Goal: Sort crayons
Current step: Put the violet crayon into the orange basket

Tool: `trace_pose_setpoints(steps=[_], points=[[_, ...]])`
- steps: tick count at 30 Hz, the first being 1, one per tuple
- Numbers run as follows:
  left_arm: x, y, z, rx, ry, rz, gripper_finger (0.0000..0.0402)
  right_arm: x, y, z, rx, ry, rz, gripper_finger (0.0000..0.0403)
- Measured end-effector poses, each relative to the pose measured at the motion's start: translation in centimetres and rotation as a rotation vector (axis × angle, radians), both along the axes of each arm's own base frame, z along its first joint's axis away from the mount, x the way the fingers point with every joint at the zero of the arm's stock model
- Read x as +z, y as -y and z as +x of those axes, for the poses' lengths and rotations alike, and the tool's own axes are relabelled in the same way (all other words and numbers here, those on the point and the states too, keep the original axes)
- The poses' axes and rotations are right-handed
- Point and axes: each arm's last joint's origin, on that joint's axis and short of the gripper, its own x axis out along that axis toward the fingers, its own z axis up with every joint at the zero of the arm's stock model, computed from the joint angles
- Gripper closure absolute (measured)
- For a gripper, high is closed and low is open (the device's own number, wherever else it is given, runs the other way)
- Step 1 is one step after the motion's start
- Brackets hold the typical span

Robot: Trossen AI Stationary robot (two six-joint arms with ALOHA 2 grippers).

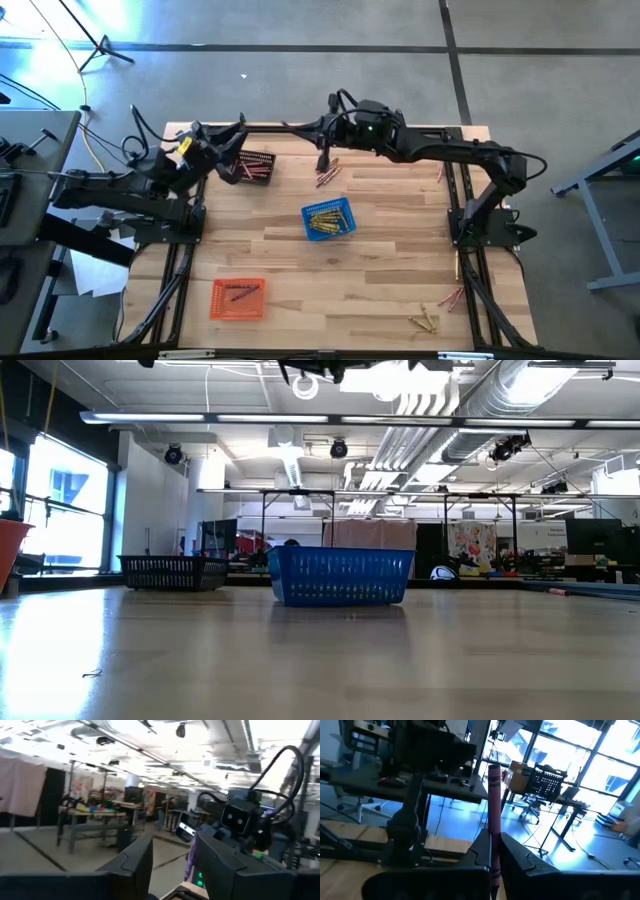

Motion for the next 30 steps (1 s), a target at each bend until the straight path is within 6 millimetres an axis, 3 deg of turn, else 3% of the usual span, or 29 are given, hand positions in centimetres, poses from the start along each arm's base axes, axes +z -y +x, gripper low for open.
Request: trace_pose_setpoints(steps=[9, 17, 30], points=[[-0.7, -1.1, 2.1, -0.003, -0.033, 0.025, 0.0231, 0.8, -1.0, 0.3, -0.060, 0.085, 0.008, 0.0398], [-0.7, -2.1, 2.9, 0.005, 0.045, 0.002, 0.0224, 1.2, -0.8, 0.2, -0.258, 0.183, 0.137, 0.0398], [-1.0, -2.5, 3.5, -0.112, 0.119, -0.104, 0.0224, 1.2, -2.6, 0.6, -0.196, 0.185, 0.168, 0.0398]])
